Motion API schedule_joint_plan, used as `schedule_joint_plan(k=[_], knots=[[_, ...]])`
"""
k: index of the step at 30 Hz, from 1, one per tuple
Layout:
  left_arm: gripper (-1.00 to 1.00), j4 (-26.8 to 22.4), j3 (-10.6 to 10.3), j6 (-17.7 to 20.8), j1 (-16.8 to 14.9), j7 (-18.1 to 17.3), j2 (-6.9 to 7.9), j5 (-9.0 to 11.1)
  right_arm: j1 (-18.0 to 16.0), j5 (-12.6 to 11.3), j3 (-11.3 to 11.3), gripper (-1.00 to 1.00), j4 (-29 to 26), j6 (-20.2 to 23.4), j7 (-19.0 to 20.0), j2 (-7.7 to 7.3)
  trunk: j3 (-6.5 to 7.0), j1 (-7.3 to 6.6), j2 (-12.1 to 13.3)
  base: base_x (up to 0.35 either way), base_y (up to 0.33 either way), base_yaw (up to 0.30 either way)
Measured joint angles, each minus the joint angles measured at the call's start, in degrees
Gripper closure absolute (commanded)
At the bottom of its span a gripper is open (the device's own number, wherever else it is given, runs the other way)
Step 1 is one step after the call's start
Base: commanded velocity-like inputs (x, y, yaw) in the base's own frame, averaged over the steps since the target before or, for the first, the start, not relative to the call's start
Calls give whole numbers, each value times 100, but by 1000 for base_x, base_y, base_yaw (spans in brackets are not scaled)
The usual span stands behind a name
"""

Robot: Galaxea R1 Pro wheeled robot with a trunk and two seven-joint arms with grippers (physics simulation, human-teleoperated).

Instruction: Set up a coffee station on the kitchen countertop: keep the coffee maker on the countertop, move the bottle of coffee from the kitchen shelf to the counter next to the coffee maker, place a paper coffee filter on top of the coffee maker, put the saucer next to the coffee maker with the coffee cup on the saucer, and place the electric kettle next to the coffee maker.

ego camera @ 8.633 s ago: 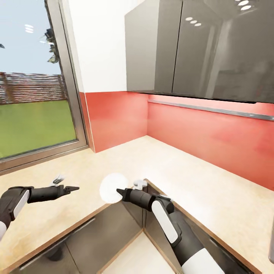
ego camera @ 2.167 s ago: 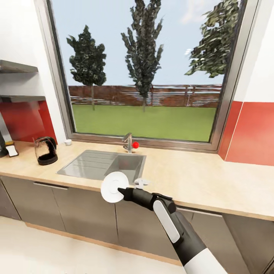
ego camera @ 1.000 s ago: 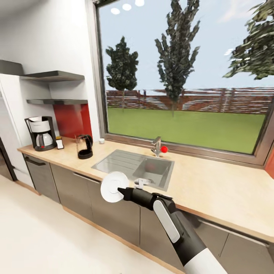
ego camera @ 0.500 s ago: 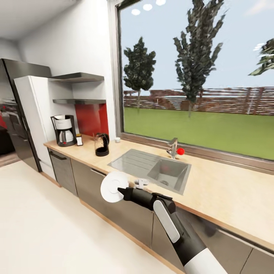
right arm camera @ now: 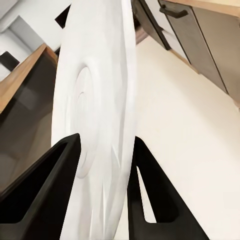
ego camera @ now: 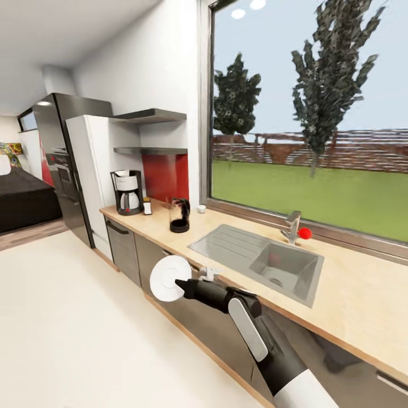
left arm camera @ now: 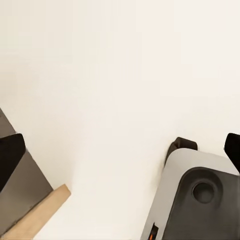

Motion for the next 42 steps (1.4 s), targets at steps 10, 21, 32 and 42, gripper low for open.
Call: schedule_joint_plan(k=[10, 21, 32, 42], knots=[[-100, 0, -12, -7, 0, 0, -55, 3, -2, 0, -1, 100, -6, 1, -2, 1, 0, 2, 1, 20, 14, 277], [-100, -4, -12, 4, 0, 0, -59, 2, -2, 0, 0, 100, -8, 1, -2, 1, 0, 2, 1, 0, 0, 277], [-100, -9, -8, 27, 0, 0, -62, 1, 2, 0, 0, 100, -9, 1, 0, 1, 0, -1, 0, 148, 0, 277], [-100, -9, -9, 28, 0, 0, -62, 1, 1, 0, 9, 100, 0, 1, 0, 1, 0, -2, 0, 335, 0, 277]])
